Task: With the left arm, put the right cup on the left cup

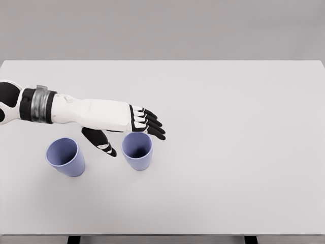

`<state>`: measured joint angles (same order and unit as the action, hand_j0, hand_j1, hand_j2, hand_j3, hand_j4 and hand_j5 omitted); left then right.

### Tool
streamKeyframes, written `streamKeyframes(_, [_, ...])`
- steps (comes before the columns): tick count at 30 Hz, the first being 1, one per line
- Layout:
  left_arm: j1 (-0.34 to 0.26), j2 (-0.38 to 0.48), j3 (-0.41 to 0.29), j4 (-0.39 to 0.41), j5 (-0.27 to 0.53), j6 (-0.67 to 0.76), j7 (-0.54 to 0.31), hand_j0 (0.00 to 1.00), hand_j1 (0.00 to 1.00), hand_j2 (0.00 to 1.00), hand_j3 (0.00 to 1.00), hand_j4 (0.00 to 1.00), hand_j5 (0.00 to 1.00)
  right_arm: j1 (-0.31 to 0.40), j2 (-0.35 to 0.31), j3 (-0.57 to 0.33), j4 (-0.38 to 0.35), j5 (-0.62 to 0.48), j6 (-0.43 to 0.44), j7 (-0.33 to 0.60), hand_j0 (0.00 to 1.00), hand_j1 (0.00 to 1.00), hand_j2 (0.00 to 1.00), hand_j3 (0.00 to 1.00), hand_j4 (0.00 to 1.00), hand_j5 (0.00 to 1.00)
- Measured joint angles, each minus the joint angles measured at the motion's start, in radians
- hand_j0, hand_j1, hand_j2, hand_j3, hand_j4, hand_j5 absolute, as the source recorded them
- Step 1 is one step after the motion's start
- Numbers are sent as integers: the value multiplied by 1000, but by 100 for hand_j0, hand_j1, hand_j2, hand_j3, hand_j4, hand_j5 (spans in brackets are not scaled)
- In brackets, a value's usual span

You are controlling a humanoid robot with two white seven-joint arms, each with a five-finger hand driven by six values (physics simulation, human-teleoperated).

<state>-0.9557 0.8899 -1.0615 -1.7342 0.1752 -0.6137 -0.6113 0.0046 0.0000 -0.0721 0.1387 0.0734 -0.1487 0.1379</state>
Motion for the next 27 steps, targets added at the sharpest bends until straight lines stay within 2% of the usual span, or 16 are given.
streamKeyframes(4, [-2,-1,-1,8,-19,0,0,100,100,100,100,100,100,0,0,0,0,0,0,0,100,100,100,100,100,100])
streamKeyframes(13, [-2,-8,12,64,-170,0,0,100,100,100,100,100,100,0,0,0,0,0,0,0,100,100,100,100,100,100])
streamKeyframes(22, [9,-35,8,80,-191,0,0,100,100,100,100,100,100,0,0,0,0,0,0,0,100,100,100,100,100,100])
streamKeyframes(27, [37,-65,5,94,-195,0,0,100,100,100,100,100,100,0,0,0,0,0,0,0,100,100,100,100,100,100])
